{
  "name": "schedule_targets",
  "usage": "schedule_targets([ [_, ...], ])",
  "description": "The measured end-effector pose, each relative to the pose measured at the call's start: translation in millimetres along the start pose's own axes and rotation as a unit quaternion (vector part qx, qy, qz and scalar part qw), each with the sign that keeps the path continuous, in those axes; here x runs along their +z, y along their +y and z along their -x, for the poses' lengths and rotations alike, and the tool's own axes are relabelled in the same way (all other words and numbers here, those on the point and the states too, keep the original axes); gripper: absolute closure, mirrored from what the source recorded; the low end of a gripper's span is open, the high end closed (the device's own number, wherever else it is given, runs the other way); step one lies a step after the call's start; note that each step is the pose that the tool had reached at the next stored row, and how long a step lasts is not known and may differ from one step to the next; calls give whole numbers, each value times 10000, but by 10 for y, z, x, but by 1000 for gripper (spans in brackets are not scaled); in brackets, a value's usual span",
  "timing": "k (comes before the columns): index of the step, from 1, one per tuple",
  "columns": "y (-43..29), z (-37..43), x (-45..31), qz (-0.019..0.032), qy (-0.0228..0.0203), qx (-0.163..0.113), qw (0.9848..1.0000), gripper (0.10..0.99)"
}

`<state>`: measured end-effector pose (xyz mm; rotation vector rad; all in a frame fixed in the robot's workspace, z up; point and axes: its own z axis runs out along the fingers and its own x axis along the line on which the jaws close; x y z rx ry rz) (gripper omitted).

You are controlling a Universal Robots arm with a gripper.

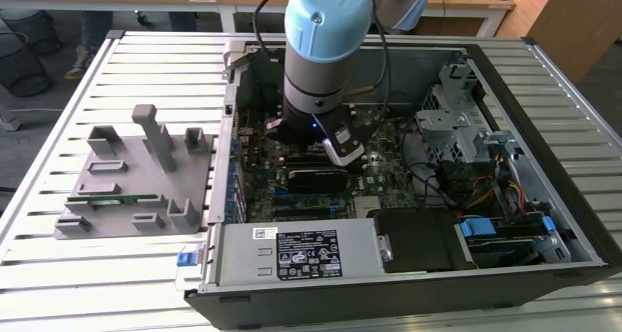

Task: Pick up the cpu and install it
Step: 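Install the second cpu locking lever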

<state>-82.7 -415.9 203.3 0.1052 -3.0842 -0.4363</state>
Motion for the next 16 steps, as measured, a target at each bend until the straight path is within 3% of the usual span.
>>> schedule_targets([
  [4, 24, -2, -84, 5, 0, 0, 10000, 980],
  [12, 83, -5, -289, 81, -5, -3, 10000, 980],
  [16, 111, -6, -386, 87, -5, -3, 10000, 980],
])
